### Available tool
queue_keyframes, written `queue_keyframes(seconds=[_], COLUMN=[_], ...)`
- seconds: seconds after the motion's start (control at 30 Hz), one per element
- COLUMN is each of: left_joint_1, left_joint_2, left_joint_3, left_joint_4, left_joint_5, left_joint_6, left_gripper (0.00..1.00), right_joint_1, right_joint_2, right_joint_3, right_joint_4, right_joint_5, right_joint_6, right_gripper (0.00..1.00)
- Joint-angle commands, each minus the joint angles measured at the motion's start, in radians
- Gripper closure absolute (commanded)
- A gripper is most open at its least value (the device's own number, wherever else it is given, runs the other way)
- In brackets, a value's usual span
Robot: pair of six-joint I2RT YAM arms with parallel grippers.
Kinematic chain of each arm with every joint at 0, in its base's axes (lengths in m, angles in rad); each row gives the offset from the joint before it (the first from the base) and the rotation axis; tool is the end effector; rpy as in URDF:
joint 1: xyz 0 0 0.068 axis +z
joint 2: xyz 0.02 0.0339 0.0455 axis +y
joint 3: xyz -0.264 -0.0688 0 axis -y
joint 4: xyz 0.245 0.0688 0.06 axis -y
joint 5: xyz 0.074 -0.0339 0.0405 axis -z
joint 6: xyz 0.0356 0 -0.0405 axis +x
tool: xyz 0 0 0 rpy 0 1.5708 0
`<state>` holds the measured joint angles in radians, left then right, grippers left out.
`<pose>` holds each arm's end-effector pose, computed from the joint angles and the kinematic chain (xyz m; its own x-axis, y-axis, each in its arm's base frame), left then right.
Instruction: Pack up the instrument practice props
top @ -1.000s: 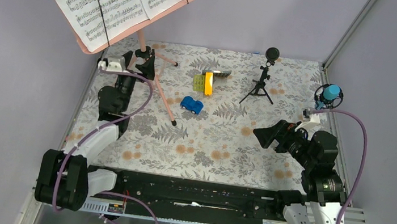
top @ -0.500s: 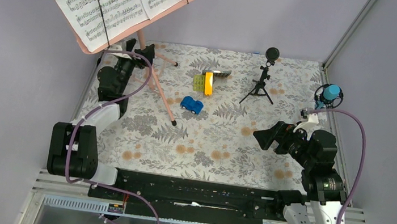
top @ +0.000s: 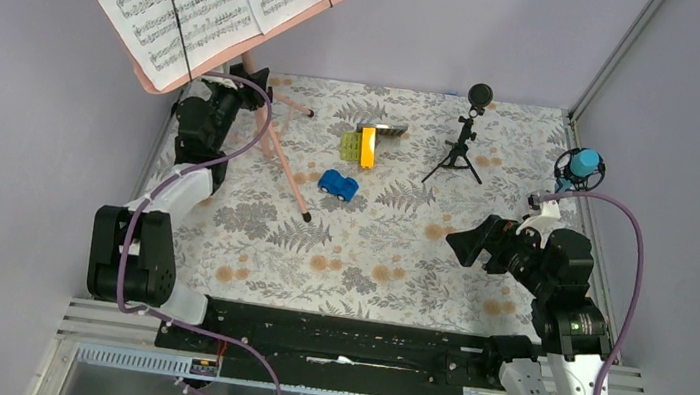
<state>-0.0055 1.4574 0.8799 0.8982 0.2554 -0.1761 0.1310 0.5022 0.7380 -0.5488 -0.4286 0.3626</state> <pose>0.3310 -0.0108 0.3265 0.2674 -0.1710 -0.9483 0.2965 0.9510 -0.0879 0.1111 0.0296 0.3234 -0.4666 0.2639 -0.8442 -0.3693 0.8091 0.4571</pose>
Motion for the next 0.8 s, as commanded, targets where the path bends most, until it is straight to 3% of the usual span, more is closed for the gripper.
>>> queue_keyframes(seconds=[0.0,0.2,0.3,0.37,0.63,0.77], left_joint_1=[0.014,0.025,0.025,0.026,0.027,0.026], left_joint_2=[0.017,0.035,0.049,0.057,0.067,0.066], left_joint_3=[0.072,0.098,0.123,0.133,0.167,0.173], left_joint_4=[-0.043,-0.057,-0.093,-0.108,-0.173,-0.192], left_joint_5=[-0.050,-0.045,-0.040,-0.041,-0.022,-0.004], left_joint_6=[0.024,0.033,0.045,0.048,0.086,0.098], left_gripper=[0.47,0.53,0.44,0.44,0.55,0.67], right_joint_1=[0.003,0.003,0.004,0.002,0.003,0.002], right_joint_2=[0.005,0.004,0.007,0.006,0.004,0.005], right_joint_3=[0.031,0.026,0.030,0.031,0.023,0.023], right_joint_4=[0.010,0.010,0.010,0.010,0.011,0.010], right_joint_5=[0.004,0.003,0.001,0.002,0.007,0.008], right_joint_6=[-0.009,-0.006,-0.008,-0.010,-0.004,-0.004], right_gripper=[0.00,0.00,0.00,0.00,0.00,0.00])
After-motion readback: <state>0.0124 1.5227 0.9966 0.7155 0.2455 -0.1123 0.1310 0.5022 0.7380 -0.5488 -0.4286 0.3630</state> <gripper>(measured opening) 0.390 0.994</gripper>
